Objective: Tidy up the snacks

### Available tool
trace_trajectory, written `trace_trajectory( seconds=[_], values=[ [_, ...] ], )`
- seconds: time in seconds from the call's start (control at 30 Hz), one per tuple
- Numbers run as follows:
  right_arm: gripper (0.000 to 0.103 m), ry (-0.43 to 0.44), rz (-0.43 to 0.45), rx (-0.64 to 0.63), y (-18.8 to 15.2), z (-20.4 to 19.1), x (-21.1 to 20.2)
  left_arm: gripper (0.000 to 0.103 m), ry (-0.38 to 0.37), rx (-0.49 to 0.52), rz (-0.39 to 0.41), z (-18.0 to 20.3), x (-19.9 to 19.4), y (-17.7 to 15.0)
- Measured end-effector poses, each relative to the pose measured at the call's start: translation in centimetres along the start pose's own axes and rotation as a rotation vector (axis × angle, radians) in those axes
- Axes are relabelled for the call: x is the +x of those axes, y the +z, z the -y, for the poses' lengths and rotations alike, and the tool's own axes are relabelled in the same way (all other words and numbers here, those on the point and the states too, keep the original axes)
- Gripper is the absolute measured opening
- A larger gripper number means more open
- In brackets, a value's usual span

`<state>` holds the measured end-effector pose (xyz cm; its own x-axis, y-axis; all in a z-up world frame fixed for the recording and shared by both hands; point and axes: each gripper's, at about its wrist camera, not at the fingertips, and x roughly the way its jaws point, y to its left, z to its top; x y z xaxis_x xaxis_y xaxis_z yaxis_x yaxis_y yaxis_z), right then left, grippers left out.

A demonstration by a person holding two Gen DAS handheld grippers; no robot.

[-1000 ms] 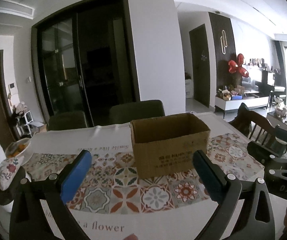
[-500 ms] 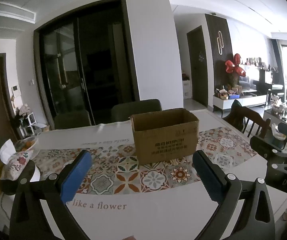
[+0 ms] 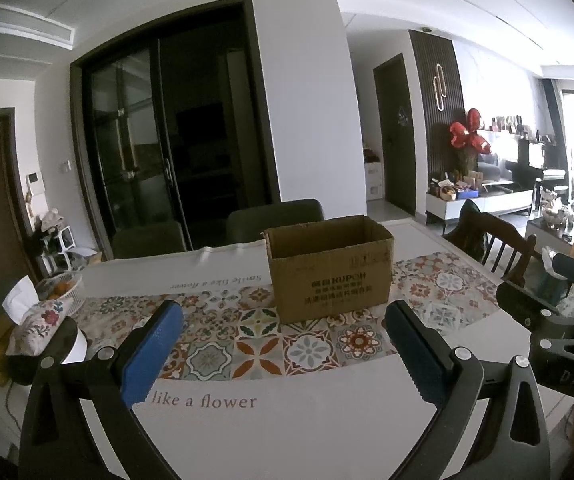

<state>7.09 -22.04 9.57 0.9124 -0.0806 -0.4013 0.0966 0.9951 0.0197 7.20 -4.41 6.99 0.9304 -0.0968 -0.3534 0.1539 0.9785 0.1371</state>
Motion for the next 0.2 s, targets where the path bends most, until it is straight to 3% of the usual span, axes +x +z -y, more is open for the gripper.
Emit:
trace_trajectory(
  seconds=[0.2],
  values=[
    [0.093, 0.000, 0.000, -0.001, -0.05, 0.02, 0.00, 0.103, -0.008, -0.010, 0.000, -0.13, -0.31, -0.17]
  ],
)
